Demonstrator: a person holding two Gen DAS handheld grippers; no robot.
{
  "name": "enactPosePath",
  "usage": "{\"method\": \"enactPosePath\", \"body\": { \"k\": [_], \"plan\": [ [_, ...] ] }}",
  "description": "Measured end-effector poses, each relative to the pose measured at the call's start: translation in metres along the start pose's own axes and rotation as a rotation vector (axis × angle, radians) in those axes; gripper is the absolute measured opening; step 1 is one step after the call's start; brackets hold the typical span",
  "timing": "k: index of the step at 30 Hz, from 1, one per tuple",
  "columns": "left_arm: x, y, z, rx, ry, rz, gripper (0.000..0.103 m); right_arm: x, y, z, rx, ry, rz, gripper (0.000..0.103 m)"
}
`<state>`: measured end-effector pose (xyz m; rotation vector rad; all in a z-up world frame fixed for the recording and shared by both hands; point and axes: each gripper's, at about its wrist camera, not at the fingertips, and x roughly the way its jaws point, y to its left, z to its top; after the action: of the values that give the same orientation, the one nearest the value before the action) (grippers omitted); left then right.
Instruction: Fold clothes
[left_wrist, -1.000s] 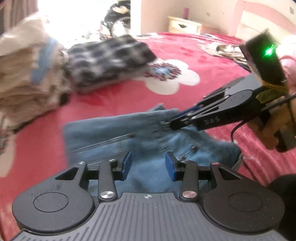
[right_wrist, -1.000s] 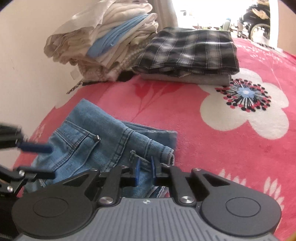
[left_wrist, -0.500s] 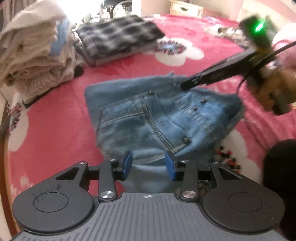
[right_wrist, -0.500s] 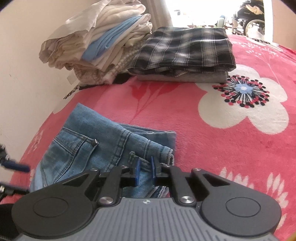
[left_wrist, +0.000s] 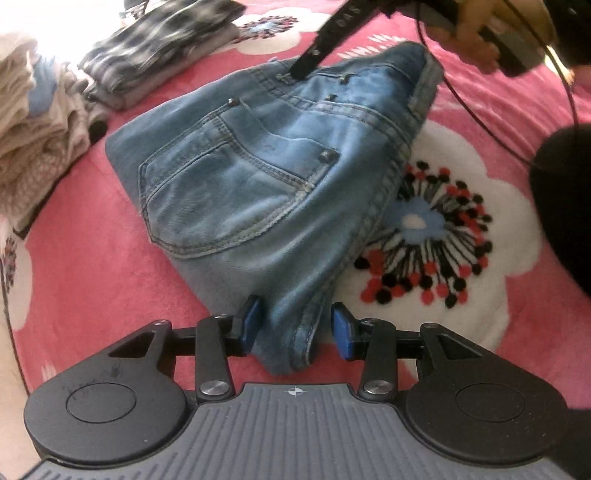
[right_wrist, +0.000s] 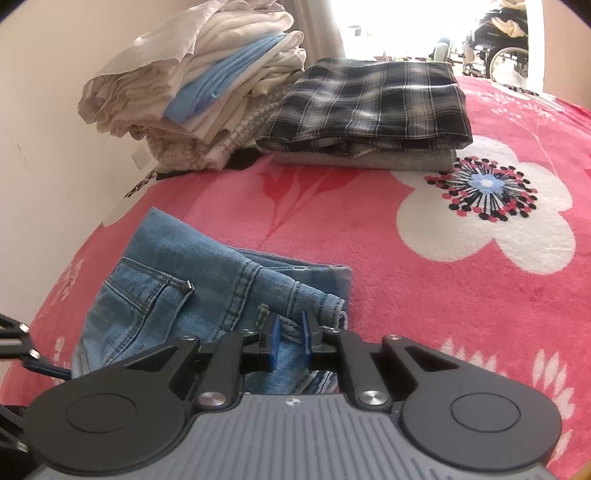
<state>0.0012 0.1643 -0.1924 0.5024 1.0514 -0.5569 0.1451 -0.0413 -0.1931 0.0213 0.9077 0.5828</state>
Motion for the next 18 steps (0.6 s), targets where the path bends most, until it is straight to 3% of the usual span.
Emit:
{"method": "enactPosePath", "body": {
  "k": [3, 7, 9, 11, 12, 15, 16, 18],
  "plan": [
    [-0.027, 0.016, 0.010, -0.094, 0.008, -0.048, 0.041, -0.001, -0.002, -0.001, 0.001, -0.008, 0.012, 0.011],
    [-0.060, 0.029, 0.040, -0.211, -0.165, -0.061, 0.041, -0.003, -0.001, -0.003, -0.017, -0.017, 0.019, 0.013],
    [-0.053, 0.017, 0.069, -0.226, -0.246, -0.063, 0.042, -0.006, -0.002, -0.002, -0.013, -0.017, 0.027, 0.013],
    [-0.030, -0.002, 0.095, -0.205, -0.268, -0.061, 0.042, -0.014, -0.005, 0.000, 0.014, -0.015, 0.052, 0.016],
    [-0.013, -0.011, 0.105, -0.185, -0.262, -0.063, 0.042, -0.020, -0.008, 0.000, 0.043, -0.015, 0.069, 0.022],
    [0.022, -0.034, 0.110, -0.120, -0.212, -0.048, 0.041, -0.043, -0.028, -0.007, 0.192, -0.057, 0.101, 0.059],
    [0.023, -0.037, 0.108, -0.119, -0.220, -0.043, 0.041, -0.048, -0.036, -0.010, 0.245, -0.065, 0.110, 0.067],
    [0.023, -0.037, 0.103, -0.127, -0.230, -0.040, 0.041, -0.045, -0.053, -0.016, 0.362, -0.040, 0.153, 0.071]
  ]
}}
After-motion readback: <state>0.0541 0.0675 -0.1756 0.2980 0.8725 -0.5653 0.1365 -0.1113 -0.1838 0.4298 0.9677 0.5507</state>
